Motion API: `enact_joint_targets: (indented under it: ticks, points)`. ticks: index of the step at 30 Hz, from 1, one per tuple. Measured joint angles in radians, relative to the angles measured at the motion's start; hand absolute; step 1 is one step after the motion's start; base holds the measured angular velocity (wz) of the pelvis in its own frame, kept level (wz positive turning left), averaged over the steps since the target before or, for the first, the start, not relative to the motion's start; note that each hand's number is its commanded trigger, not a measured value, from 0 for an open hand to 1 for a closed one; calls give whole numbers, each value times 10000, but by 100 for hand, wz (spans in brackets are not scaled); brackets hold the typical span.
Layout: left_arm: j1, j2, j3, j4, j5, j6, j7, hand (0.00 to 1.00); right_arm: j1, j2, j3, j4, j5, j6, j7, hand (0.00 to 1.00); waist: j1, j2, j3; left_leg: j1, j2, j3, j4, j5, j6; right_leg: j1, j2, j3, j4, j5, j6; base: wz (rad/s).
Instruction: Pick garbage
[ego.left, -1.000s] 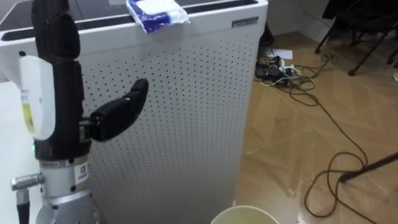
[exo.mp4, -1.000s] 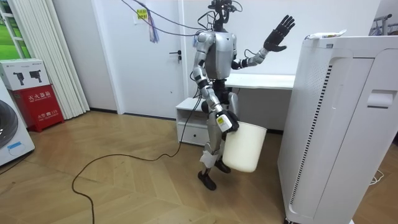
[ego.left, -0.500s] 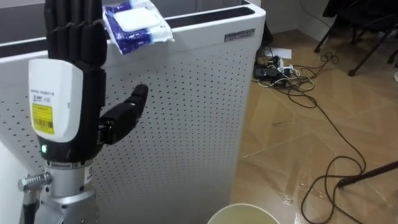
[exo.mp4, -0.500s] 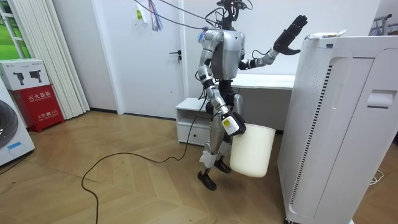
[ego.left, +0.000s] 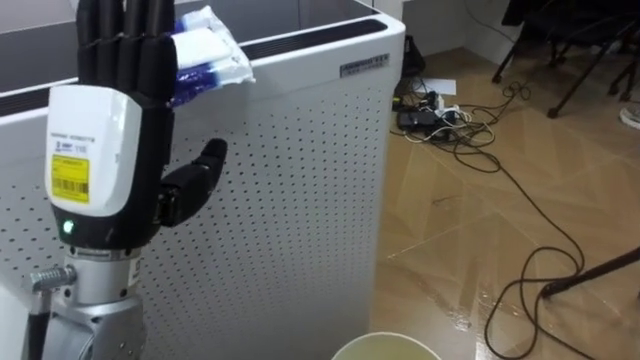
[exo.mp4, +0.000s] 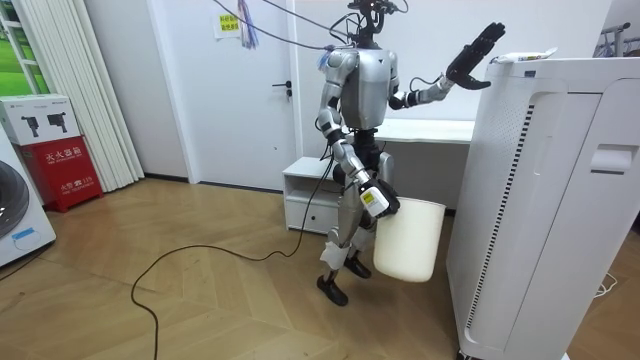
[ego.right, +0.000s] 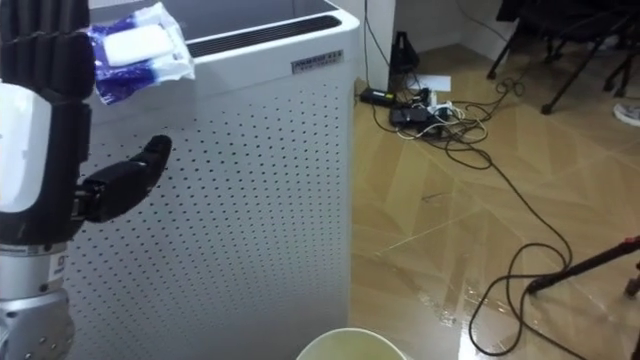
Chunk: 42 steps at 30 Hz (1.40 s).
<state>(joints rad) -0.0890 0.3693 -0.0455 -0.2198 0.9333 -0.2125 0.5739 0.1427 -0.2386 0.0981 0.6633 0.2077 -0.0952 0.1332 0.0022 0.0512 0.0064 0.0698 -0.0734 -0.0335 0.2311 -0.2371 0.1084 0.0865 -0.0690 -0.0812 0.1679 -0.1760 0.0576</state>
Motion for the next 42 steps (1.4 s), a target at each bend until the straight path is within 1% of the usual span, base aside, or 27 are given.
enact_joint_targets:
  ticks: [1, 6, 8, 14, 16, 18, 20, 22, 29, 31, 34, 36, 40, 42]
  points:
    - [0, 17, -51, 0, 28, 10, -60, 0, 0, -2, 0, -21, 0, 0, 8, 100, -3, 15, 10, -4, 9, 13, -18, 0, 0, -17, 8, 4, 2, 0, 0, 0]
    - [-10, 65, 21, 0, 26, 245, -259, 0, 105, -23, 3, -163, -74, 7, 19, 100, 7, 17, 10, -41, 50, 18, -30, 7, -13, -52, 50, -11, 2, 11, -17, 0]
    - [-85, 175, 38, 0, 26, 345, -386, 0, 176, -34, 2, -202, -85, 7, 23, 100, 26, 16, 10, -39, 60, 20, -87, 19, -32, -52, 58, -12, 0, 13, -21, 0]
    - [-363, 406, 41, 2, 223, 611, -424, 0, 217, -32, 2, -235, -170, 59, 218, 100, 26, 16, 10, -36, 59, 36, -103, 21, -36, -52, 56, -3, 3, 14, -23, 0]
    - [-364, 408, 41, 3, 221, 666, -436, 0, 217, -31, 1, -241, -170, 104, 220, 100, 28, 17, 10, -34, 61, 39, -103, 21, -36, -52, 57, -4, 2, 14, -23, 0]
    - [-364, 409, 41, 3, 221, 803, -465, 0, 216, -32, 1, -250, -171, 129, 219, 100, 48, 19, 9, -42, 61, 37, -104, 22, -36, -50, 57, -6, 2, 14, -23, 0]
    - [-364, 410, 41, 21, 221, 997, -570, 0, 216, -37, -3, -373, -170, 265, 213, 100, 36, 19, 8, -42, 64, 42, -107, 23, -38, -43, 59, -12, 2, 14, -23, 0]
    - [-364, 412, 41, 72, 216, 1095, -640, 0, 216, -36, -6, -459, -173, 323, 213, 100, 28, 21, 8, -43, 63, 45, -106, 23, -38, -39, 56, -30, 1, 14, -23, 0]
    - [-364, 465, 63, 98, 216, 1409, -687, 0, 216, -37, -23, -488, -216, 327, 215, 100, 36, 33, 7, -31, 63, 70, -115, 23, -39, -17, 54, -60, -7, 14, -23, 0]
    - [-364, 466, 165, 96, 234, 1456, -840, 0, 216, -37, -22, -488, -225, 333, 216, 100, 37, 48, 9, -37, 63, 69, -115, 23, -39, -20, 56, -46, -7, 14, -23, 0]
    - [-365, 467, 308, 96, 398, 1634, -1060, 0, 216, -37, -21, -488, -229, 406, 216, 100, 35, 94, 10, -44, 63, 67, -114, 23, -39, -22, 56, -45, -6, 14, -23, 0]
    - [-366, 479, 351, 95, 411, 1639, -1127, 0, 216, -37, -20, -488, -278, 451, 216, 100, 35, 128, 16, -50, 63, 63, -112, 23, -39, -23, 55, -46, -6, 14, -23, 0]
    - [-365, 505, 398, 91, 425, 1640, -1332, 0, 216, -38, -20, -488, -384, 455, 217, 100, 46, 231, 5, -48, 62, 62, -112, 25, -41, -27, 55, -37, 3, 14, -23, 0]
    - [-368, 517, 421, 91, 425, 1640, -1461, 0, 215, -39, -20, -488, -384, 458, 217, 100, 53, 248, -3, -44, 64, 62, -112, 31, -51, -26, 54, -38, 9, 14, -23, 0]
